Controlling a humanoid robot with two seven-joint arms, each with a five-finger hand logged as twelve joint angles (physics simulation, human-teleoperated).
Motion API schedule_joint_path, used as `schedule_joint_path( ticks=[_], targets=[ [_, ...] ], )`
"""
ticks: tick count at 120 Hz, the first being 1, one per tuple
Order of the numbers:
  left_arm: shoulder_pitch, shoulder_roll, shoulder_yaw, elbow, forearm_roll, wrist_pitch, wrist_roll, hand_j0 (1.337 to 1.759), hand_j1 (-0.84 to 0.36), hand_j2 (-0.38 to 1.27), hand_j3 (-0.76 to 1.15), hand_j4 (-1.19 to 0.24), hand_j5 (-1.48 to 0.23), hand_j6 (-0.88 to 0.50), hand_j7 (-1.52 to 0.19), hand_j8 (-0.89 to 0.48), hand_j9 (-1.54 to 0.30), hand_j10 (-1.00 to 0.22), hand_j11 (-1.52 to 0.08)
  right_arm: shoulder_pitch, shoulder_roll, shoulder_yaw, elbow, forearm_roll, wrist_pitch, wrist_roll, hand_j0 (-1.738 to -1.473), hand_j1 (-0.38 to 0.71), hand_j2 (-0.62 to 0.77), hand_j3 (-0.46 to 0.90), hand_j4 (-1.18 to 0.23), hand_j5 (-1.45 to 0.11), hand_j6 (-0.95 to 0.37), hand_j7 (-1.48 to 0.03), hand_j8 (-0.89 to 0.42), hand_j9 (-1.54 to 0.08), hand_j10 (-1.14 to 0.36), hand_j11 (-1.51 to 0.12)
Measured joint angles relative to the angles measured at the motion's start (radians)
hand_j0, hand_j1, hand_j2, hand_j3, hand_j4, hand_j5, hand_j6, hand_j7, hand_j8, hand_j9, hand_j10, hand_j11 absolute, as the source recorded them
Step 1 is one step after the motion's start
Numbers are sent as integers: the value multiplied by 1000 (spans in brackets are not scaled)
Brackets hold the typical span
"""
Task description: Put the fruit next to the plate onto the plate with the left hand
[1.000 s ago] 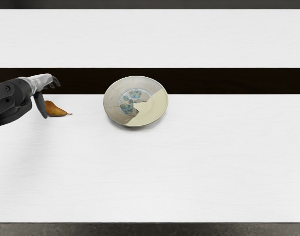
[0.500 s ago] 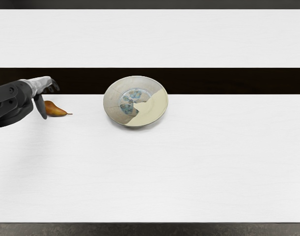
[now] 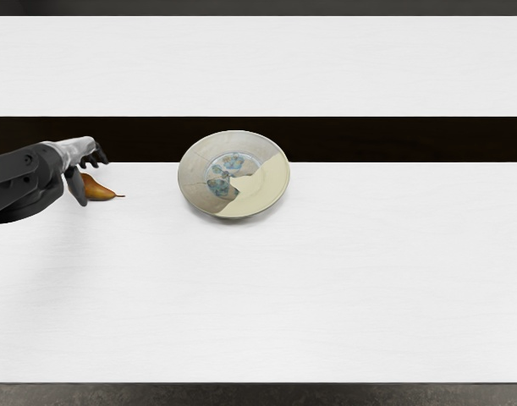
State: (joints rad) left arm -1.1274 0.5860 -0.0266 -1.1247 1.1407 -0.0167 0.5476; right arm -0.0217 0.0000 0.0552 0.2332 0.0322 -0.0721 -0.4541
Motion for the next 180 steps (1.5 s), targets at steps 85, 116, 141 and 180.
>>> schedule_joint_path(
  ticks=[85, 116, 141, 180],
  targets=[
    [8, 2, 1, 21, 0, -2, 0, 1658, -140, 86, 0, -413, -534, -414, -534, -414, -533, -413, -533, 0, 0, 0, 0, 0, 0, 0, -1658, -310, -7, 0, -33, -43, -33, -43, -33, -43, -33, -43],
    [13, 0, 1, 24, 0, -3, 0, 1658, -173, 92, 0, -441, -570, -441, -570, -441, -570, -441, -569, -1, 0, 0, 0, 0, 0, 0, -1658, -310, -7, 0, -33, -43, -33, -43, -33, -43, -33, -43],
    [14, 0, 1, 25, 0, -7, 0, 1658, -210, 98, 0, -471, -610, -471, -609, -471, -609, -471, -609, -1, 0, 0, -1, 0, 0, 0, -1658, -310, -7, 0, -33, -43, -33, -43, -33, -43, -33, -43],
    [14, 4, 1, 24, -1, -13, 0, 1658, -268, 108, 0, -519, -673, -519, -673, -519, -672, -519, -672, -1, 0, 0, -2, 0, 0, 0, -1658, -310, -7, 0, -33, -43, -33, -43, -33, -43, -33, -43]
  ],
)
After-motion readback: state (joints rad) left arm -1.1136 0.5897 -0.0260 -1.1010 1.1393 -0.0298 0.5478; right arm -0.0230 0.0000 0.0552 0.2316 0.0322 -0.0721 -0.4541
